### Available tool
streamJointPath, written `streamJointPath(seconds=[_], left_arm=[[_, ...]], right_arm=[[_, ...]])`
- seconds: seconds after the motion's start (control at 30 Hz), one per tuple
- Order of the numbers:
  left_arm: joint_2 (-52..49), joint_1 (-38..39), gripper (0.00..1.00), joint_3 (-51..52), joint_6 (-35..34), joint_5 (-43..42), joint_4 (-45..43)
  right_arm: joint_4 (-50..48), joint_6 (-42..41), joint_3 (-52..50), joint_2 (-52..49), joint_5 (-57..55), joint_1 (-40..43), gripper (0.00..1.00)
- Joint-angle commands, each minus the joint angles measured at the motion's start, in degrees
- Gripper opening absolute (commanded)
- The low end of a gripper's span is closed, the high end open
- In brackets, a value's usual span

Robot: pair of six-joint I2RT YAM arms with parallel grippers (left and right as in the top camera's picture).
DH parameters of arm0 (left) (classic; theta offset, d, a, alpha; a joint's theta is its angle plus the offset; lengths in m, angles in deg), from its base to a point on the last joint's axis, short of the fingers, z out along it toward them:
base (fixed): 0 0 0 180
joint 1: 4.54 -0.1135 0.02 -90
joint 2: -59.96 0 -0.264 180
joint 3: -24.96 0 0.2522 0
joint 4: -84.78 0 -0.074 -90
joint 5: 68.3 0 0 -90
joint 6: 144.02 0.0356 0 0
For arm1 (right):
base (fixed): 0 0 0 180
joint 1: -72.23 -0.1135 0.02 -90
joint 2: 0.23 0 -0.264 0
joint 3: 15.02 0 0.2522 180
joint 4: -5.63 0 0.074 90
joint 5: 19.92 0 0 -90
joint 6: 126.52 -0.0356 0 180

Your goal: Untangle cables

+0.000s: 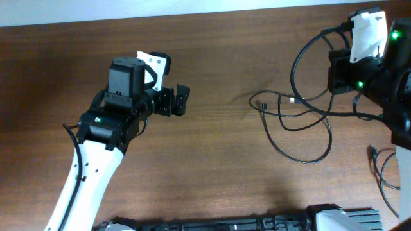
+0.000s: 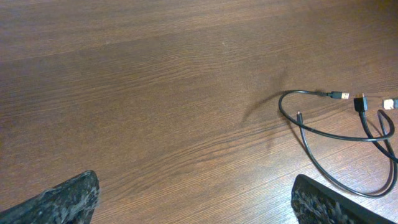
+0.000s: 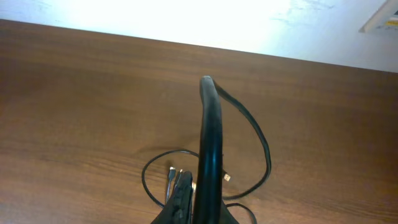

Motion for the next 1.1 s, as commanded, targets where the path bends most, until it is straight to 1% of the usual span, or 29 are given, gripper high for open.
streamJointPath(seconds=[0.0,0.1,0.23,0.3,0.4,0.43,0.47,0.63,0.7,0.77,0.8,0.87,0.93,1.07], left_arm=[[0.37,-0.2,0.99,-0.42,0.11,-0.59,0.04],[0.37,-0.2,0.99,-0.42,0.11,-0.59,0.04],[0.37,-0.2,0.99,-0.42,0.02,-0.7,0.0],[0.37,0.07,0.99,-0.42,-0.15,-2.82,-1.55],[-0.37,0.09,0.99,-0.39,-0.09,-7.85,-1.66],[-1.2,0.09,0.99,-0.35,1.31,-9.99,-1.66],[-2.05,0.13,0.99,-0.35,4.24,-12.07,-1.62],[-11.26,3.3,0.99,-0.35,33.68,-26.34,1.01],[-14.78,4.83,0.99,-0.35,44.26,-31.67,0.9],[-17.35,6.69,0.99,-0.35,53.13,-35.04,0.68],[-18.58,7.85,0.99,-0.35,57.07,-35.04,0.04],[-20.5,9.81,0.99,-0.35,63.36,-34.12,-2.16],[-22.4,12.09,0.99,-0.35,66.58,-32.41,-6.67],[-25.42,15.8,1.0,-0.35,66.66,-31.58,-15.85]], right_arm=[[-0.15,0.44,0.55,1.51,4.85,-0.26,0.04],[-0.2,0.44,0.55,1.49,10.54,-0.26,0.04],[0.63,0.44,0.55,1.62,12.35,-0.26,0.04],[2.47,0.46,0.55,2.08,12.31,-0.26,0.04],[3.8,1.09,0.55,2.75,12.28,-0.24,0.04],[3.48,1.11,0.55,3.02,12.28,-0.24,0.04],[3.04,1.11,0.55,3.21,12.28,-0.24,0.04],[1.11,1.09,0.55,4.48,12.31,-0.24,0.04],[1.2,1.62,0.55,5.09,12.28,-0.24,0.04],[1.38,2.6,0.55,5.49,12.24,-0.24,0.04],[1.36,2.6,0.55,5.68,12.26,-0.24,0.04],[1.38,2.6,0.55,5.73,12.28,-0.24,0.04],[1.53,2.6,0.55,5.75,12.31,-0.24,0.04],[1.97,2.6,0.55,5.75,12.31,-0.24,0.04]])
